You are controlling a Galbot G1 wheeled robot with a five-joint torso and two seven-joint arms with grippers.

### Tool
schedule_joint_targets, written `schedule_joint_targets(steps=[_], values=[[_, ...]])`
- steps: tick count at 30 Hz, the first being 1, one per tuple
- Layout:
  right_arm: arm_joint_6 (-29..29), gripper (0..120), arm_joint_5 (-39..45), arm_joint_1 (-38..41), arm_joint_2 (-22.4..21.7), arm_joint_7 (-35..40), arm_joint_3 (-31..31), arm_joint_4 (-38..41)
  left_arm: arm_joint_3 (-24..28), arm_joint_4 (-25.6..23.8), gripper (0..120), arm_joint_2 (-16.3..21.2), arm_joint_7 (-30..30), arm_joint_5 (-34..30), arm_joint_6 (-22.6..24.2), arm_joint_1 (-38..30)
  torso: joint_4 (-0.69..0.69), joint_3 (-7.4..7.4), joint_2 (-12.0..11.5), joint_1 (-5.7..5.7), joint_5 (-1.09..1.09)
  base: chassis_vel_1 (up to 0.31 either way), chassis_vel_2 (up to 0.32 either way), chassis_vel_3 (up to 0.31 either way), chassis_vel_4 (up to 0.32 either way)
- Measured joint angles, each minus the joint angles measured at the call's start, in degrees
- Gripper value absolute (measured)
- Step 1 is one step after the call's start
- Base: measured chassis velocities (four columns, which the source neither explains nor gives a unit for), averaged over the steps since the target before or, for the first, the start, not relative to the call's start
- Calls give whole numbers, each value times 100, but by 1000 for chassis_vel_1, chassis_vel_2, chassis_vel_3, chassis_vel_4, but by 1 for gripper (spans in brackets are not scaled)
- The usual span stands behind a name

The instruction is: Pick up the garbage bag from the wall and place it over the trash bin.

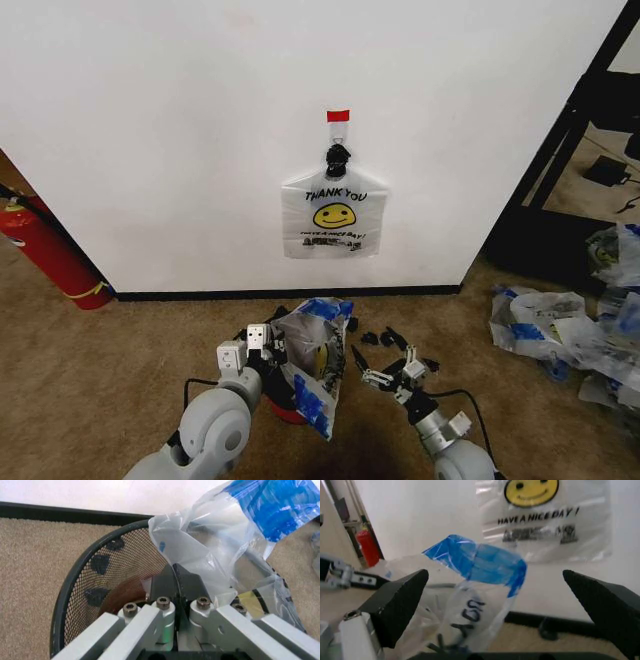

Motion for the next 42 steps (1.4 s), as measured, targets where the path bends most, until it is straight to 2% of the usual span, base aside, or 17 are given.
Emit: schedule_joint_targets(steps=[4,8,14,19,27,31,38,42], values=[[-317,100,127,54,-67,108,-111,155,1,11,0,-13,26,25,-12,1,0,0,0,0,0,0,0,0,0],[-942,100,259,113,-290,175,-253,351,-42,66,0,21,65,48,-73,45,0,0,0,0,1,0,0,0,0],[-1563,100,531,111,-464,224,-272,581,-164,79,0,-43,69,-98,-114,122,0,0,0,0,1,0,0,0,0],[-1834,100,677,112,-520,330,-232,649,-254,148,0,-109,46,-549,48,156,-1,1,0,0,1,0,0,0,0],[-2068,100,913,116,-629,467,-200,820,-362,313,0,-72,59,-638,96,154,-1,1,0,0,1,0,0,0,0],[-2809,100,1358,139,-857,1084,-292,1400,-345,372,0,-19,95,-624,81,93,0,1,0,0,0,0,0,0,0],[-3409,100,1552,359,-1036,1261,-345,1574,-334,417,0,76,132,-612,34,2,1,1,0,0,0,0,0,0,0],[-3764,100,1657,407,-1143,1254,-282,1611,-307,467,0,150,153,-612,22,-90,-2,1,0,0,0,0,0,0,0]])
